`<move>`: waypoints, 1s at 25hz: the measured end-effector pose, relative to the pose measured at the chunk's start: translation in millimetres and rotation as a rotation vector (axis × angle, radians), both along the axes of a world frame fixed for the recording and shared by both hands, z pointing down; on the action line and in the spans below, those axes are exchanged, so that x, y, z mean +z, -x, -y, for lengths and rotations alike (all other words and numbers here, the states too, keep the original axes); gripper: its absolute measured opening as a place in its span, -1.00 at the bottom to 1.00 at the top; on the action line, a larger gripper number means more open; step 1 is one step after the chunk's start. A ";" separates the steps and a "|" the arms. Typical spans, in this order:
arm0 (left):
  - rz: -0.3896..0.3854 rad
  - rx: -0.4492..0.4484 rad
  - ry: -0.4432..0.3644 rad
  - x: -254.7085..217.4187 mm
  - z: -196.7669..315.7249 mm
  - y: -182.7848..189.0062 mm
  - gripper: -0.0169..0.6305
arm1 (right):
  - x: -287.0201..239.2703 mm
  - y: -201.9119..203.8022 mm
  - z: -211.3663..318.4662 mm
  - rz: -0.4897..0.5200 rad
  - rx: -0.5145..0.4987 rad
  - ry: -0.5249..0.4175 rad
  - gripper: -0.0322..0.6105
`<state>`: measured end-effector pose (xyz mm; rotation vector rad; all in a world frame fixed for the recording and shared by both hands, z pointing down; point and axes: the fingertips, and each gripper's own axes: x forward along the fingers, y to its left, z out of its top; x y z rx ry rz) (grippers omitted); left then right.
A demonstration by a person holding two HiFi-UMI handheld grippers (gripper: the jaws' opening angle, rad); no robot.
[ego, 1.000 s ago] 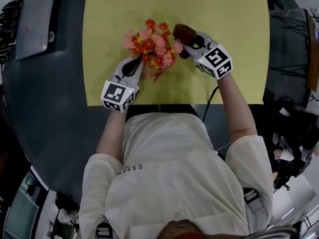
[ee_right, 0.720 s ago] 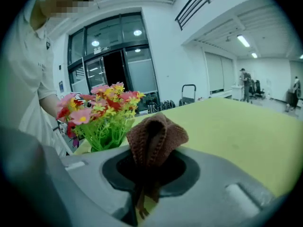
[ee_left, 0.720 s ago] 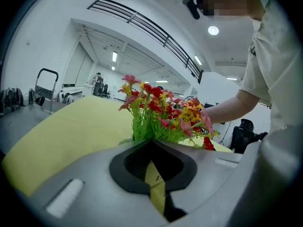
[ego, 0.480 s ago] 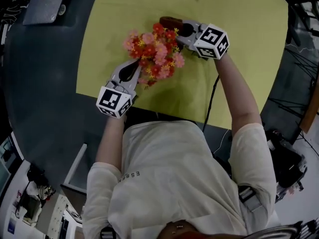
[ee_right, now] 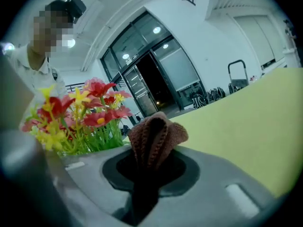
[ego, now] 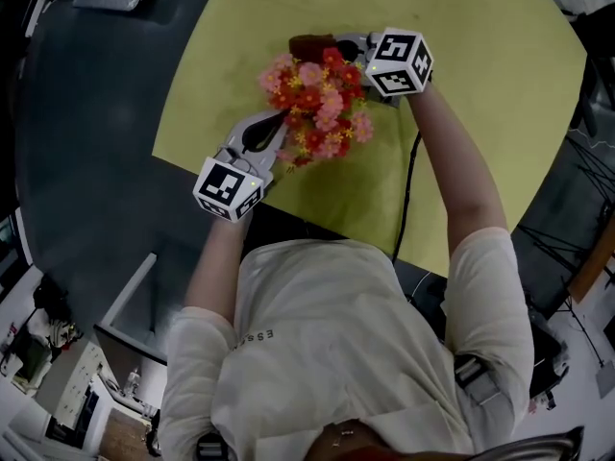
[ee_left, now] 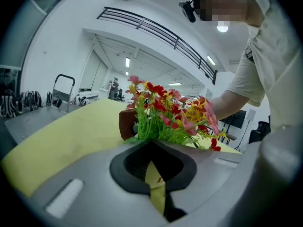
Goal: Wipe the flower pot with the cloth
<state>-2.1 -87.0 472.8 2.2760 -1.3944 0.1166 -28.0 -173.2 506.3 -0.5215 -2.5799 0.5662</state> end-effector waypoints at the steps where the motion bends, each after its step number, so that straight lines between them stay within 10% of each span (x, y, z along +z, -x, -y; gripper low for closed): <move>1: 0.003 -0.005 0.001 0.1 0.1 0.5 -0.91 | 0.5 0.1 -2.4 -0.003 -0.015 0.018 -0.73; 7: 0.006 -0.032 0.005 1.3 -0.6 1.0 -0.91 | -1.8 -14.3 -9.4 0.006 -0.026 0.142 -0.73; 25: 0.003 -0.105 -0.017 2.3 -8.0 4.2 -0.91 | -4.8 -96.9 -23.6 -0.020 0.202 0.114 -0.73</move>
